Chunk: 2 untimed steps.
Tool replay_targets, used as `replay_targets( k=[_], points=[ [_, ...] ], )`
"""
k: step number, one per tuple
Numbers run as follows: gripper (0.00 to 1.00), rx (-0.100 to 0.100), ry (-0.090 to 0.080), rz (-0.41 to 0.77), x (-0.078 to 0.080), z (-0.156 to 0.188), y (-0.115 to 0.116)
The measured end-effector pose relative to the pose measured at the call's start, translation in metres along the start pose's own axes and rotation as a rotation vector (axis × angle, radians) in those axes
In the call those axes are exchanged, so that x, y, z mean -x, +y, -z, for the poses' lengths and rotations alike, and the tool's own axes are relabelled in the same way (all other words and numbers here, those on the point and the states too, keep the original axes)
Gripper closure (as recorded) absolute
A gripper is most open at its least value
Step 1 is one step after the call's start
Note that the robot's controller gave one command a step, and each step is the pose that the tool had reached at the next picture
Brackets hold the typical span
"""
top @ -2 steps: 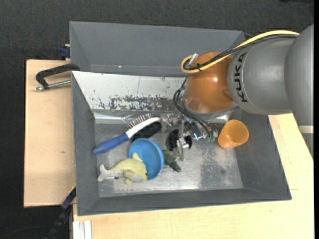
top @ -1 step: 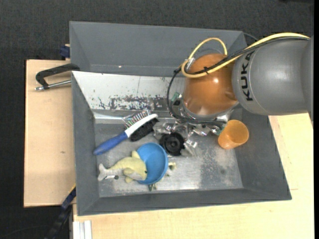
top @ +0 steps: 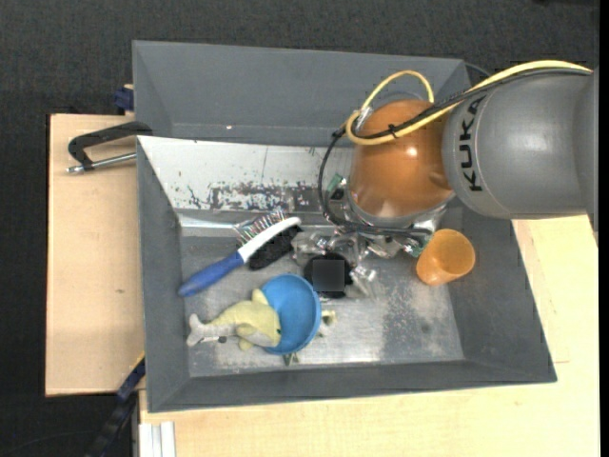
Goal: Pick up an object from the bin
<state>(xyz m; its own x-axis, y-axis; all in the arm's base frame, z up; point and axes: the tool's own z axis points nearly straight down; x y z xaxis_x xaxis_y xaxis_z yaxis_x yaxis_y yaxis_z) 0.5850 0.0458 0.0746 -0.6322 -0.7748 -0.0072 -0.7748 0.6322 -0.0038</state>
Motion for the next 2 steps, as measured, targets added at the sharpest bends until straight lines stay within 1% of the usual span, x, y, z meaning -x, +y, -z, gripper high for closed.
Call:
replay_targets(
  k=[1, 2],
  points=[
    [0.0, 0.001, 0.001, -0.004, 0.0018, 0.0017, -0.0007],
    [1.0, -0.002, 0.0, -0.003, 0.0034, 0.0067, -0.0025]
  ],
)
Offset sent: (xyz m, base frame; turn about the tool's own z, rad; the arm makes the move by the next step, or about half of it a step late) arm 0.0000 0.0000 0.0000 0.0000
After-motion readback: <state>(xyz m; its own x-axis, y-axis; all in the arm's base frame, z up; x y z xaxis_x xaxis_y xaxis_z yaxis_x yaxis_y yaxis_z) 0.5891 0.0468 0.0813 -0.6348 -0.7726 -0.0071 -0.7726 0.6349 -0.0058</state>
